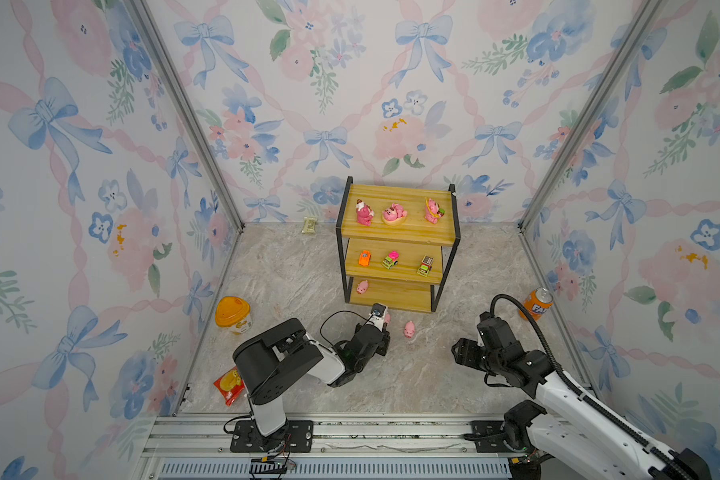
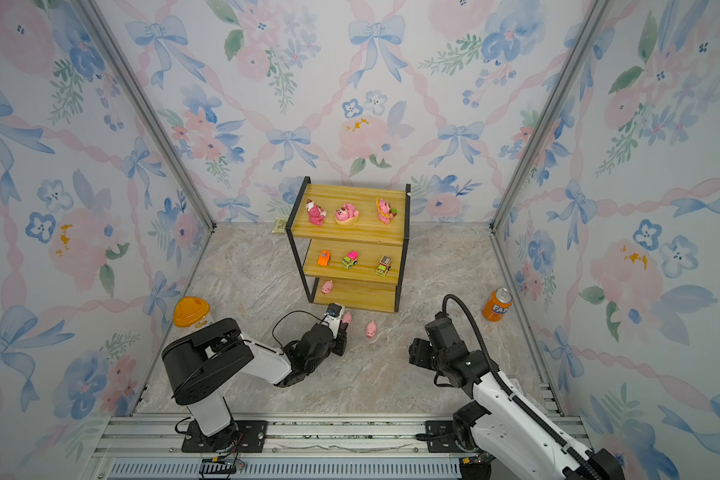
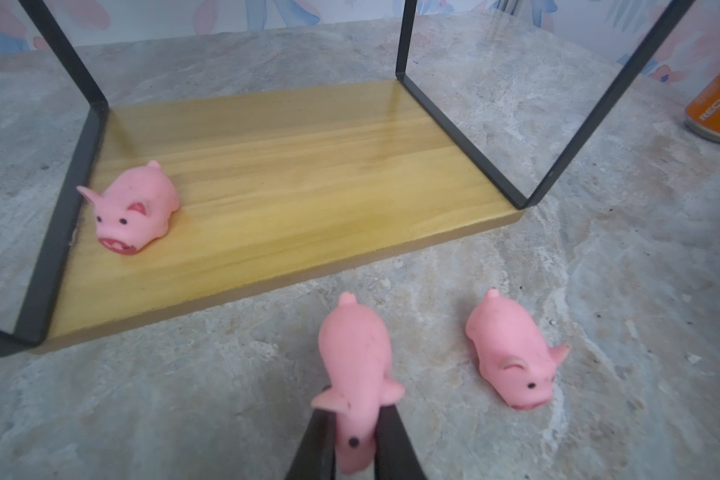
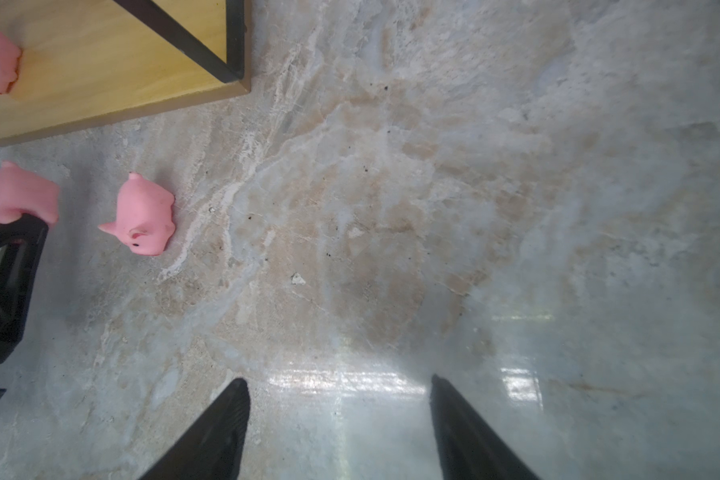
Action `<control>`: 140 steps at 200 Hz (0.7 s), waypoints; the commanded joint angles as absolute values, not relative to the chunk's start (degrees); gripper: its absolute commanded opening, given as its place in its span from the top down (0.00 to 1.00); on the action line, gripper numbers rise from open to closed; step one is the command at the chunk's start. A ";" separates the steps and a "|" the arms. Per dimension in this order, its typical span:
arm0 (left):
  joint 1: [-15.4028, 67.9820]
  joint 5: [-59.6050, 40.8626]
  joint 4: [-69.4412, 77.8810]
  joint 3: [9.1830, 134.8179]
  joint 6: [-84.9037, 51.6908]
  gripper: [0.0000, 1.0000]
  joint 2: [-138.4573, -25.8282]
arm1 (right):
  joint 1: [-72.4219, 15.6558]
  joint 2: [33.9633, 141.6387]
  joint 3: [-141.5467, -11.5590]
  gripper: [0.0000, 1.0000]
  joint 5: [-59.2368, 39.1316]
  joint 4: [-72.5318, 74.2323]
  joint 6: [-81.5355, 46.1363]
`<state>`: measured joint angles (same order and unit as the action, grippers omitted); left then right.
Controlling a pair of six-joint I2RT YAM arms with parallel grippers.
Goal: Place and organize the plastic toys onto the shelf
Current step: 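Close the left gripper on the pink pig and lift it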
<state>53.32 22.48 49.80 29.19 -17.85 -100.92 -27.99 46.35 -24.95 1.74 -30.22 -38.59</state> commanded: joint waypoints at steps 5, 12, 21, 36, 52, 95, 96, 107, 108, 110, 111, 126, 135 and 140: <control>51.52 21.57 50.54 31.71 -14.82 0.84 -100.77 | -28.67 45.68 -24.52 0.29 2.20 -30.94 -39.07; 51.02 21.45 50.54 32.26 -14.55 0.84 -101.01 | -28.70 45.62 -24.52 0.29 2.20 -31.03 -39.06; 50.37 20.87 50.62 33.12 -14.11 0.84 -101.36 | -28.65 45.62 -24.53 0.29 2.27 -31.05 -39.04; 49.25 20.55 50.60 34.41 -13.79 0.84 -102.09 | -28.65 45.48 -24.44 0.29 2.31 -31.03 -39.05; 47.97 19.79 50.82 35.56 -13.84 0.84 -102.94 | -28.65 45.35 -24.42 0.29 2.37 -31.07 -39.11; 46.23 18.74 52.50 37.46 -15.12 0.83 -105.98 | -28.53 45.17 -24.17 0.29 2.71 -31.03 -39.07; 46.23 18.73 52.66 37.54 -15.16 0.83 -106.08 | -28.50 45.17 -24.17 0.29 2.72 -31.07 -39.05; 46.14 18.68 53.92 37.70 -15.16 0.83 -106.96 | -28.48 45.34 -24.17 0.29 2.81 -31.03 -38.94; 46.14 18.68 53.99 37.75 -15.14 0.83 -107.05 | -28.48 45.30 -24.17 0.29 2.81 -31.03 -38.94; 46.14 18.71 54.15 37.80 -15.19 0.83 -107.27 | -28.41 45.41 -24.19 0.29 2.90 -31.07 -38.91; 46.14 18.70 54.27 37.84 -15.20 0.83 -107.38 | -28.40 45.42 -24.18 0.29 2.86 -31.05 -38.88; 46.06 18.42 55.28 38.33 -15.26 0.83 -108.51 | -28.42 45.66 -24.17 0.29 2.73 -30.95 -38.84; 46.10 18.36 55.79 38.73 -15.37 0.83 -109.21 | -28.30 45.83 -24.17 0.29 2.65 -30.85 -38.72; 46.12 18.37 56.10 38.90 -15.48 0.83 -109.55 | -28.30 45.85 -24.25 0.29 2.64 -30.80 -38.68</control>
